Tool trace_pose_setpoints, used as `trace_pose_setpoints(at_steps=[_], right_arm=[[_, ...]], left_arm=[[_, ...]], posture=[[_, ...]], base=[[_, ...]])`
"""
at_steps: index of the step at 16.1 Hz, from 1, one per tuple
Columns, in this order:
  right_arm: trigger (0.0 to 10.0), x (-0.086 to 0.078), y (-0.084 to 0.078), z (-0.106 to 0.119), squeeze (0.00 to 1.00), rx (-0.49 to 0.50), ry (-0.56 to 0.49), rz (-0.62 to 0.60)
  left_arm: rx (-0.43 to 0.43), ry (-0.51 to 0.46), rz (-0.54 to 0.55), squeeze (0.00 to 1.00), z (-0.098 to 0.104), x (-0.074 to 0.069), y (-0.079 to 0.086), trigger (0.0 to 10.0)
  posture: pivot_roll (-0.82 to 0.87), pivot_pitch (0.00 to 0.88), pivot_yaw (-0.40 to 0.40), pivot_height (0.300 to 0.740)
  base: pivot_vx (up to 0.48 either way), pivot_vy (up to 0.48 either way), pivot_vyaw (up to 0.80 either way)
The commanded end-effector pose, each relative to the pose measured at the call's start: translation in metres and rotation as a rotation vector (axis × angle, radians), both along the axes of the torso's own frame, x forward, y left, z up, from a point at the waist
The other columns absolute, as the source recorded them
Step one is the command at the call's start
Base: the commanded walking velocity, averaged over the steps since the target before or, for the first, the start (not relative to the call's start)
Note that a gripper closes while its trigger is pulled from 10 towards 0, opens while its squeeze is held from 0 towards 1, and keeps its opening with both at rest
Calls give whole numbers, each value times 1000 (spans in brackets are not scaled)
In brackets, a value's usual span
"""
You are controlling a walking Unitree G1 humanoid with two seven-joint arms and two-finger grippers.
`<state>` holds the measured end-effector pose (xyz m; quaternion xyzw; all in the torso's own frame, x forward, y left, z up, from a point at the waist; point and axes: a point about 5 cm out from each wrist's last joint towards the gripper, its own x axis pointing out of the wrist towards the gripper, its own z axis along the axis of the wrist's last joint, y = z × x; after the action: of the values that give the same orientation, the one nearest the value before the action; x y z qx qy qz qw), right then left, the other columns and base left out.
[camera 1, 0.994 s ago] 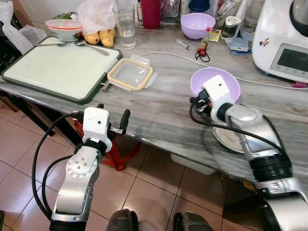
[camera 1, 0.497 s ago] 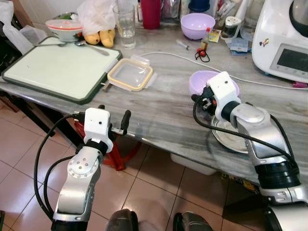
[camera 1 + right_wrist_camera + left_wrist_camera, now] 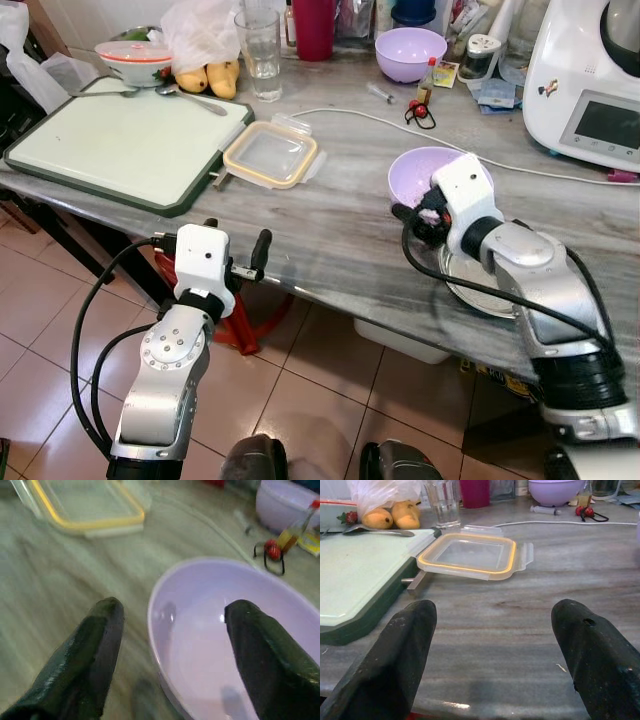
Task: Setting the table
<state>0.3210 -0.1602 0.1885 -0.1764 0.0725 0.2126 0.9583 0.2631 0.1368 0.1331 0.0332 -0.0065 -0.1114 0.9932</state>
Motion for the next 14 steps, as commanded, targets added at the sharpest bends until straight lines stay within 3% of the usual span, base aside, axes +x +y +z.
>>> trace_pose_setpoints(at_steps=[1, 3, 5, 7, 8, 9, 12, 14], right_arm=[[10000, -4, 0, 11, 1000, 47, -74, -21], [10000, -14, -1, 19, 1000, 164, -188, -98], [10000, -30, 1, 14, 1000, 259, -229, -160], [10000, -49, 7, -7, 1000, 258, -248, -202], [10000, -52, 9, -8, 424, 252, -272, -216], [10000, -53, 9, -8, 0, 243, -285, -225], [10000, -58, 4, -16, 0, 286, -262, -297], [10000, -59, 4, -24, 0, 295, -240, -307]], left_arm=[[-2, 16, 16, 0, -3, -1, 2, 10000], [-12, 16, 22, 0, -3, -2, 3, 10000], [-15, 19, 26, 0, -3, -4, 4, 10000], [-13, 31, 32, 0, -6, -4, 3, 10000], [-14, 28, 31, 0, -4, -2, 2, 10000], [-15, 27, 30, 0, -4, -2, 2, 10000], [-17, 19, 39, 0, -1, 0, 5, 10000], [-22, 20, 52, 0, -1, 1, 5, 10000]], posture=[[3, 84, 56, 740], [3, 84, 55, 740], [-1, 86, 57, 740], [-6, 90, 61, 740], [-7, 91, 62, 740], [-7, 92, 64, 740], [-5, 88, 60, 740], [-6, 87, 59, 740]], base=[[0, 0, 0], [0, 0, 0], [0, 0, 0], [-133, 0, 0], [-285, 0, 0], [-292, 0, 0], [-341, 0, 0], [-377, 0, -738]])
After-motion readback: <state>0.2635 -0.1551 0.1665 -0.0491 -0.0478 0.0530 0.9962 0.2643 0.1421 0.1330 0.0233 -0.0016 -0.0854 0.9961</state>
